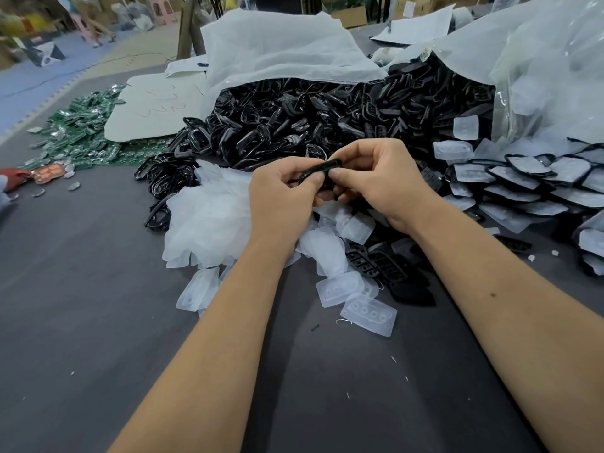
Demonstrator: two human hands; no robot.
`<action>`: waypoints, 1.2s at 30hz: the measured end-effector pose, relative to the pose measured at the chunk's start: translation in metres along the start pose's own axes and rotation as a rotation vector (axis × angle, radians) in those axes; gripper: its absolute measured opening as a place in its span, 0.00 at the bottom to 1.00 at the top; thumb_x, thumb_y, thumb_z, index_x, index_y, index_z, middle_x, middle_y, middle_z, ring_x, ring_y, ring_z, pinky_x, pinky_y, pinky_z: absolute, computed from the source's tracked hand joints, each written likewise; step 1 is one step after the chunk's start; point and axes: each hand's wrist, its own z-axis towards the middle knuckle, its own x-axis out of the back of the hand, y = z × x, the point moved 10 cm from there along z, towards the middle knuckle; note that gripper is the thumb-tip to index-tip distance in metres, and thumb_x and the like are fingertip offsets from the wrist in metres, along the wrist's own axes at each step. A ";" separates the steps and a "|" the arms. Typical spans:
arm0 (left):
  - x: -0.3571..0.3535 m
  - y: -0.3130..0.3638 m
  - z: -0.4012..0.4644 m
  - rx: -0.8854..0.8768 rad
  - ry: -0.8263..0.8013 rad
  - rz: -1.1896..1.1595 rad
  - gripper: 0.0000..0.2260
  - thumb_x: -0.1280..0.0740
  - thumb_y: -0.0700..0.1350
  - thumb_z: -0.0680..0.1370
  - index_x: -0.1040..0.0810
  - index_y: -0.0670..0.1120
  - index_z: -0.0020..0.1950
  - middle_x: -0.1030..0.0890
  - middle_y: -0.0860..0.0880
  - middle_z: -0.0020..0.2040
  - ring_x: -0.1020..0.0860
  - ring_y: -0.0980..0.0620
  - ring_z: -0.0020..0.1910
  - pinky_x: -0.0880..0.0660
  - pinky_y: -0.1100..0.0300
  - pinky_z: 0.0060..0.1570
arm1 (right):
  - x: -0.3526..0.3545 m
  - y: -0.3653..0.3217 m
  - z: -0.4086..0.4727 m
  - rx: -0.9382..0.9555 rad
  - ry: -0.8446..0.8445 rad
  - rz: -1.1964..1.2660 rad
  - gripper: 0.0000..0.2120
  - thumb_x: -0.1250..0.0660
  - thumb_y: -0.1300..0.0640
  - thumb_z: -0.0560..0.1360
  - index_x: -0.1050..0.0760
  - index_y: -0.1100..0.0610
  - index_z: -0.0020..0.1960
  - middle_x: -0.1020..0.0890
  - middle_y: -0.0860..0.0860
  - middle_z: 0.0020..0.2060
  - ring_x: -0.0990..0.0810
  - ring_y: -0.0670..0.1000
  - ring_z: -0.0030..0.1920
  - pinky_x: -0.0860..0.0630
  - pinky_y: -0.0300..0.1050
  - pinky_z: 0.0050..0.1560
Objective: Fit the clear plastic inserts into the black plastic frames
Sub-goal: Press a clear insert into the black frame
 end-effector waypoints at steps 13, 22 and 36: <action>-0.003 0.002 -0.001 0.067 -0.017 -0.163 0.10 0.31 0.30 0.80 0.13 0.43 0.50 0.13 0.40 0.48 0.13 0.46 0.46 0.17 0.59 0.43 | -0.001 0.002 0.002 0.010 -0.007 -0.049 0.02 0.25 0.65 0.76 0.16 0.62 0.49 0.15 0.56 0.36 0.18 0.53 0.34 0.21 0.42 0.32; 0.002 -0.008 0.000 0.126 0.035 -0.238 0.05 0.30 0.31 0.80 0.15 0.39 0.50 0.14 0.39 0.42 0.14 0.43 0.39 0.16 0.54 0.44 | 0.005 -0.002 0.003 0.061 0.061 -0.082 0.04 0.24 0.66 0.76 0.18 0.59 0.49 0.17 0.52 0.36 0.20 0.46 0.31 0.23 0.39 0.33; 0.003 -0.001 0.000 0.035 0.038 -0.055 0.09 0.25 0.33 0.76 0.14 0.46 0.51 0.13 0.47 0.45 0.13 0.48 0.37 0.17 0.59 0.40 | 0.011 0.004 0.005 0.029 0.045 -0.057 0.05 0.23 0.66 0.75 0.17 0.61 0.49 0.13 0.57 0.36 0.14 0.56 0.33 0.17 0.43 0.34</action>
